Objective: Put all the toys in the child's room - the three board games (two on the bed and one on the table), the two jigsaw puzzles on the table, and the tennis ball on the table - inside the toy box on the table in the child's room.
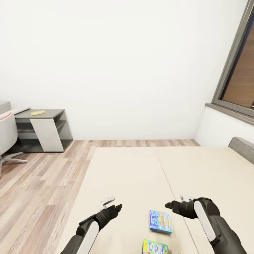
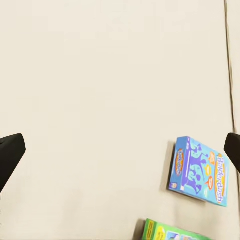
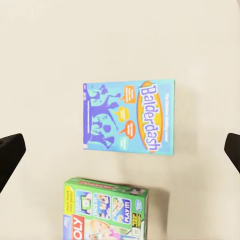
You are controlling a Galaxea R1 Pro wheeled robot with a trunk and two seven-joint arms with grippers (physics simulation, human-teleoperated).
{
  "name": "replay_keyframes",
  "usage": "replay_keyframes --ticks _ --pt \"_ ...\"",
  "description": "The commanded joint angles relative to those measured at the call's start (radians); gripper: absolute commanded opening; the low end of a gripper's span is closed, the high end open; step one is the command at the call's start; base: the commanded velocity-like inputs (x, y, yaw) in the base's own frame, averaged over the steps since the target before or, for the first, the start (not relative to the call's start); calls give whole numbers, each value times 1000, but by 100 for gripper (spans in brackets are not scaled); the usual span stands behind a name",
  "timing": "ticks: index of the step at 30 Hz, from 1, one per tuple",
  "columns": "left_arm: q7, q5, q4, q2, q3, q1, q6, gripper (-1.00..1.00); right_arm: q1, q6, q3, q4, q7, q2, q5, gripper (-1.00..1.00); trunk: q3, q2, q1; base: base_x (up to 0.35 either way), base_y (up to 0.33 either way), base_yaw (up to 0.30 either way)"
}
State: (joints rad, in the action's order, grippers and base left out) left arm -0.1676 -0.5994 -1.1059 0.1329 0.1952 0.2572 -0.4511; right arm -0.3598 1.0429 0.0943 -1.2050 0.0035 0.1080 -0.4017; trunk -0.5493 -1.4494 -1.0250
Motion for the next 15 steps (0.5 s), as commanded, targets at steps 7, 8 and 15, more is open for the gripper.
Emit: replay_keyframes --ticks 7,8,15 --pt "-11 -11 -2 0 1 0 -4 100 0 4 1 -1 1 2 0 100 -12 -1 0 0 0 0" --pt "-11 -11 -2 0 1 0 -4 100 0 4 1 -1 0 2 0 100 -14 -1 0 0 0 0" --pt "-12 -11 -2 0 1 1 -4 100 0 4 1 0 0 7 0 100 -26 -1 0 0 0 0"
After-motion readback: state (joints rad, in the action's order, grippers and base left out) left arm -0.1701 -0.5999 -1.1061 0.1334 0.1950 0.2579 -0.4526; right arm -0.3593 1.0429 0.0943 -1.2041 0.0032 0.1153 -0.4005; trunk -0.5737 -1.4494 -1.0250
